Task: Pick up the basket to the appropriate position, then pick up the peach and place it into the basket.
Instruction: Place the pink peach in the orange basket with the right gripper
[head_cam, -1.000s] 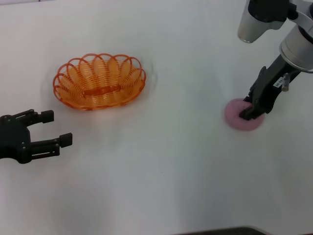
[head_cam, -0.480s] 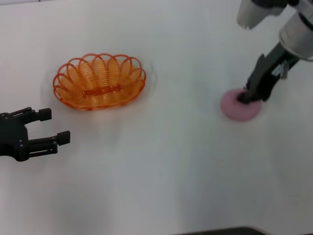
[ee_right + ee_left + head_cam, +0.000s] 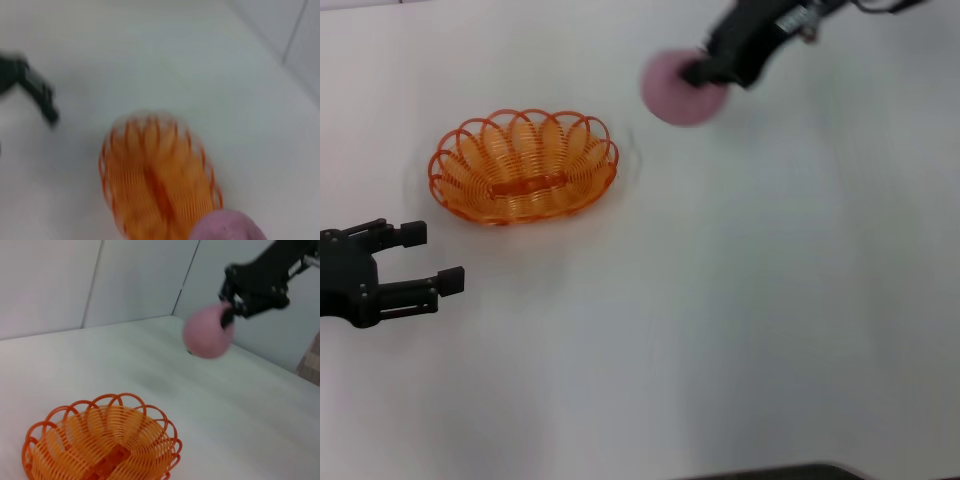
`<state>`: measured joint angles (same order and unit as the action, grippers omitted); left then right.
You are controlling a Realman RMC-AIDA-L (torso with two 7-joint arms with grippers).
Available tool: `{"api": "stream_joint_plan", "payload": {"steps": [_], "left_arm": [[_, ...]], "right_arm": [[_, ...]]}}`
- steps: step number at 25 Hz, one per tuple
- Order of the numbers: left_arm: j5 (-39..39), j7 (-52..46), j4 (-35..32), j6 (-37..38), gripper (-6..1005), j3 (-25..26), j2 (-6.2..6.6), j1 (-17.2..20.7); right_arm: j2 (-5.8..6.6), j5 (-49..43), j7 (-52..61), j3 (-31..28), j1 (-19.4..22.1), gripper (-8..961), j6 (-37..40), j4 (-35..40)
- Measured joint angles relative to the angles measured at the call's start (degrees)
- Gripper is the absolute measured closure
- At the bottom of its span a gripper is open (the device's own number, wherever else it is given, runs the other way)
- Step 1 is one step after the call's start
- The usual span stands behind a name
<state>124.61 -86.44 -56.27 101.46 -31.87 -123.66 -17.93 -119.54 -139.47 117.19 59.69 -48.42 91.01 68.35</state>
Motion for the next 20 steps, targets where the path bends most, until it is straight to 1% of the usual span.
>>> {"api": "stream_joint_plan", "payload": {"steps": [1, 3, 6, 10, 13, 15, 20], "left_arm": [[0.00, -0.04, -0.01, 0.02, 122, 0.05, 0.00, -0.01], [0.01, -0.04, -0.01, 0.05, 122, 0.04, 0.00, -0.01], [0.02, -0.04, 0.01, 0.05, 122, -0.15, 0.00, -0.01], [0.02, -0.04, 0.21, -0.24, 122, -0.21, 0.00, -0.01], [0.02, -0.04, 0.39, -0.45, 122, -0.20, 0.00, 0.00], [0.02, -0.05, 0.48, -0.54, 122, -0.10, 0.00, 0.00], [0.02, 0.12, 0.58, -0.61, 122, 0.00, 0.00, 0.07]], "right_arm": [[0.00, 0.00, 0.00, 0.00, 0.00, 903, 0.00, 0.00], [-0.01, 6.03, -2.59, 0.88, 0.47, 907, -4.04, -2.50], [-0.18, 14.70, -8.15, 1.45, 0.93, 909, -8.91, -8.41], [-0.51, 26.14, -18.08, 2.76, 1.04, 908, -16.48, -19.52], [-0.62, 34.25, -28.10, 4.48, 0.81, 909, -20.83, -28.43], [-0.72, 39.09, -34.67, 5.46, 0.52, 909, -22.38, -34.02], [-1.13, 51.51, -49.70, 7.02, 0.39, 908, -23.39, -46.17]]}}
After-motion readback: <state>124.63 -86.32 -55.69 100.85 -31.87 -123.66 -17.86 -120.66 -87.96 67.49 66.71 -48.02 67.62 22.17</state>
